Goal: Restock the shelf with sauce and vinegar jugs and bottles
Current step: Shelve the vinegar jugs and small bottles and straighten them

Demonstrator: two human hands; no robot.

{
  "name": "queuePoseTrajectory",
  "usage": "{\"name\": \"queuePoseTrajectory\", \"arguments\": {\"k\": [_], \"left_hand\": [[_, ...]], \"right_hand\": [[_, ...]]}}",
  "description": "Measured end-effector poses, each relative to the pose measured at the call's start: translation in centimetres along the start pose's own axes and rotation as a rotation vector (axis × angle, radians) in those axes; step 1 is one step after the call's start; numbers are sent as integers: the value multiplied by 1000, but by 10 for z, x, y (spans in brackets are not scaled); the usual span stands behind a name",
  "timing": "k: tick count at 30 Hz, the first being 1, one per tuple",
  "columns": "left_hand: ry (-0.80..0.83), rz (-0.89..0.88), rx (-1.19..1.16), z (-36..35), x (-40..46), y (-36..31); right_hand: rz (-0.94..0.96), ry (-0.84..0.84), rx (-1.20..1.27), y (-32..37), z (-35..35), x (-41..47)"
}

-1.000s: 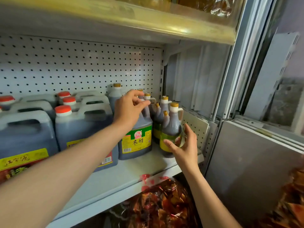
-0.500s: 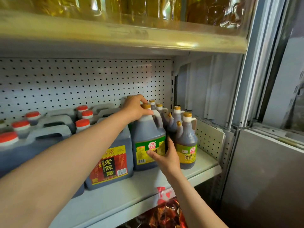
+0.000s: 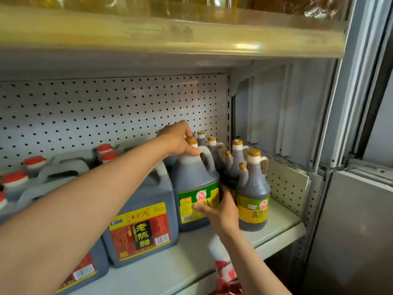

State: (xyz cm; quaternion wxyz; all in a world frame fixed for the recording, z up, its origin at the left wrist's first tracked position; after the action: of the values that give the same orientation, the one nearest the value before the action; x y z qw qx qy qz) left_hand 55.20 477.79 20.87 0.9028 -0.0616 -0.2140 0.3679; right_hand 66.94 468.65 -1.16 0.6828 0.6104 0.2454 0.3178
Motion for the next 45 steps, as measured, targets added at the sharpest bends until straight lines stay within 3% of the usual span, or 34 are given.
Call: {"name": "queuePoseTrajectory", "arguments": {"k": [14,30,45], "left_hand": [[43,-36,-35,0,8,3],[54,40,-52,-2,40,33],[8,34,20,-7,44,36]], "right_hand": [[-9,-7,-41,-3,-3,16],[13,88,135,7,-46,46],[-2,33,20,12,-46,46]]}}
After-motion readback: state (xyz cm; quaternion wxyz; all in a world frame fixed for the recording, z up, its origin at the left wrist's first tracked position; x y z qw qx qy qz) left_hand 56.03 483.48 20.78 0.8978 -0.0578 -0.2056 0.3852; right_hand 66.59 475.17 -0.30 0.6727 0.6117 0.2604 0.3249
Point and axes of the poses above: each hand's wrist, its own x-axis towards the middle knuckle, its own z-axis out of the back of the hand, y = z × x, the point moved 3 cm from there along x, towards the middle knuckle, and after that the axes turned 11 degrees about -z, right-handed, at the moved point
